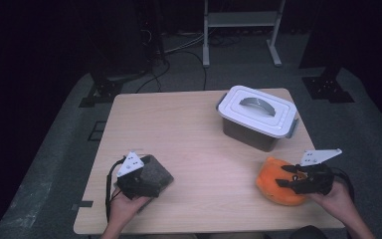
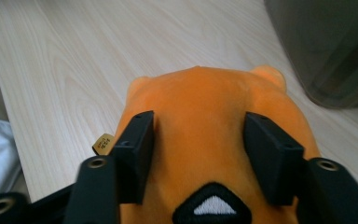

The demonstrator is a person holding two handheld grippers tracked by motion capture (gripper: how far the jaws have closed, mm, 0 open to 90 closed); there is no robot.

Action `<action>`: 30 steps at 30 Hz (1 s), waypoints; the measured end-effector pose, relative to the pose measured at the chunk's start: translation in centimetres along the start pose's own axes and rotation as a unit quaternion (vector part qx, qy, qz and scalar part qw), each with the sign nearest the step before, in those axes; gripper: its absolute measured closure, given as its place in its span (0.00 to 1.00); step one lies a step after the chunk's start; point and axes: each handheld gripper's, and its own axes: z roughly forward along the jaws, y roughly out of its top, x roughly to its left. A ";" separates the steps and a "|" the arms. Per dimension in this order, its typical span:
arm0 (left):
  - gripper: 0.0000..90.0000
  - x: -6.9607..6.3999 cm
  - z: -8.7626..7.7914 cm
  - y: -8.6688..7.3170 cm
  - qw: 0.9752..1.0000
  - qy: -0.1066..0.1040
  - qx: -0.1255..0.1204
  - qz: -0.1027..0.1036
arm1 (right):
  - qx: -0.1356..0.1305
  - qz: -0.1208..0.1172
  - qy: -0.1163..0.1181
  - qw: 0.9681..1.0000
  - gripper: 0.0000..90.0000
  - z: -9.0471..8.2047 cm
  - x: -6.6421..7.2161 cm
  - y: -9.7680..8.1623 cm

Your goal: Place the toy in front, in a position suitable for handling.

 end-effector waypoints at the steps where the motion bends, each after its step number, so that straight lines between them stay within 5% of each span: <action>1: 0.00 0.0 0.0 0.0 1.000 0.000 0.000 0.000 | -0.009 0.001 -0.001 1.000 0.54 0.0 -0.1 -0.3; 11: 0.00 0.0 -0.2 0.0 1.000 0.001 -0.001 0.000 | 0.007 -0.010 -0.012 1.000 0.73 0.1 0.3 0.2; 20: 0.00 0.6 -0.7 0.2 1.000 0.000 -0.005 -0.003 | 0.011 -0.021 -0.013 1.000 0.77 -0.3 0.6 1.9; 30: 0.00 0.7 -1.0 0.3 1.000 0.000 -0.009 -0.001 | -0.017 -0.045 0.034 0.998 0.78 -0.2 1.9 5.3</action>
